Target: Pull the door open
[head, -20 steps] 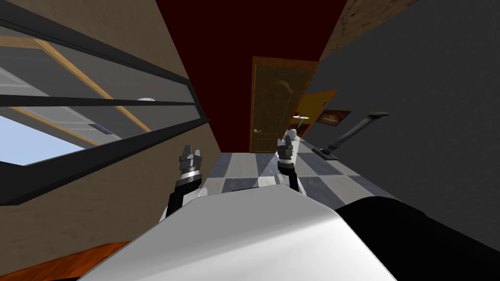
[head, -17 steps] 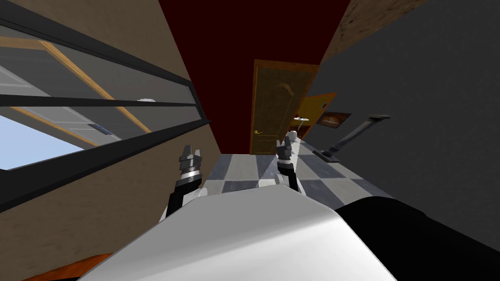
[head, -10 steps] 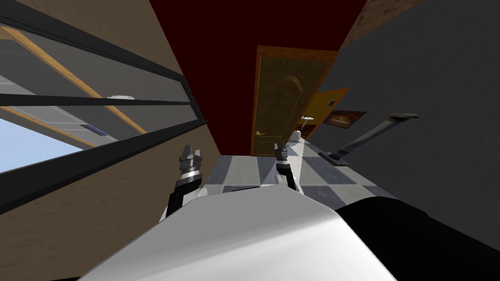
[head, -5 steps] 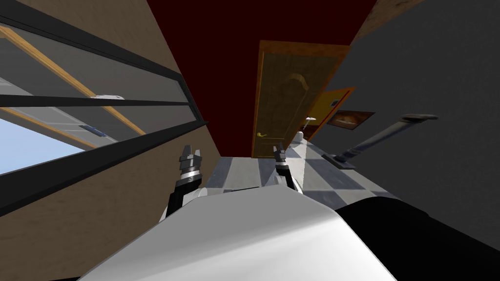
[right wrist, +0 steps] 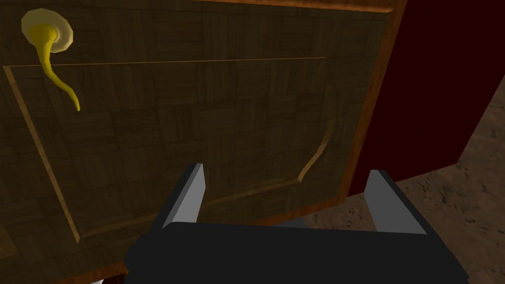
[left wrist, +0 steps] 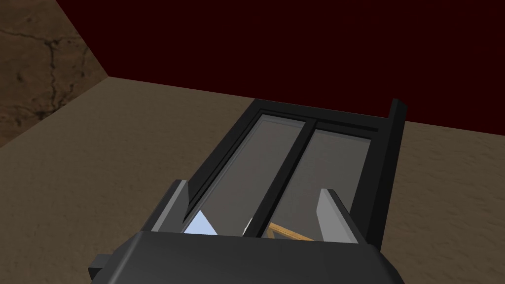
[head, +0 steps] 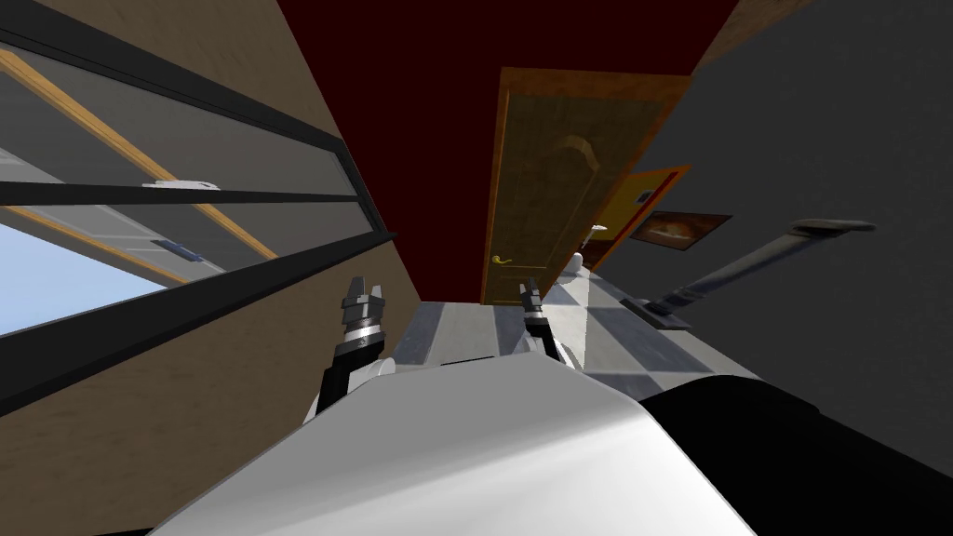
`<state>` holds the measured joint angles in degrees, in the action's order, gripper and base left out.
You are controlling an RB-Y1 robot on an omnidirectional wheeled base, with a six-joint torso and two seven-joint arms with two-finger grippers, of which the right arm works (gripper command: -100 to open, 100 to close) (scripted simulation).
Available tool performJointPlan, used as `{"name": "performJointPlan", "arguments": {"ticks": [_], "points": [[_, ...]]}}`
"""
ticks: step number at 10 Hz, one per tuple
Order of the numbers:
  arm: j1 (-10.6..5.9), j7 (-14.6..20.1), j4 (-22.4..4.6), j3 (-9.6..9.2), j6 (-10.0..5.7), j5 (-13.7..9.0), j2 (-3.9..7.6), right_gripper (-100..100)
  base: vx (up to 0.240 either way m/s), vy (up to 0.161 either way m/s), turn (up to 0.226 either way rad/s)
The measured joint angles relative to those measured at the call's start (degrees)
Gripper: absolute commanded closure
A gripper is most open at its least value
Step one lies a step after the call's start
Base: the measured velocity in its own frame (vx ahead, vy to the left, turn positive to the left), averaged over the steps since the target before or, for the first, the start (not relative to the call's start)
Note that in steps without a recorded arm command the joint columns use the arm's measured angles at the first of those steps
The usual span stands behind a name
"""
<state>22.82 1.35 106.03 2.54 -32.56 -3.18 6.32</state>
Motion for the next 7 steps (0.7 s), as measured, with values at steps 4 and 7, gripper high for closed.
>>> {"name": "performJointPlan", "arguments": {"ticks": [4, 7], "points": [[-1.05, 0.51, -4.77, 0.62, -0.3, -0.64, 1.24, -100, 0.095, -0.005, 0.024], [-1.39, 0.75, -7.93, 0.87, -0.57, -1.01, 1.93, -100, 0.102, -0.004, 0.022]]}}
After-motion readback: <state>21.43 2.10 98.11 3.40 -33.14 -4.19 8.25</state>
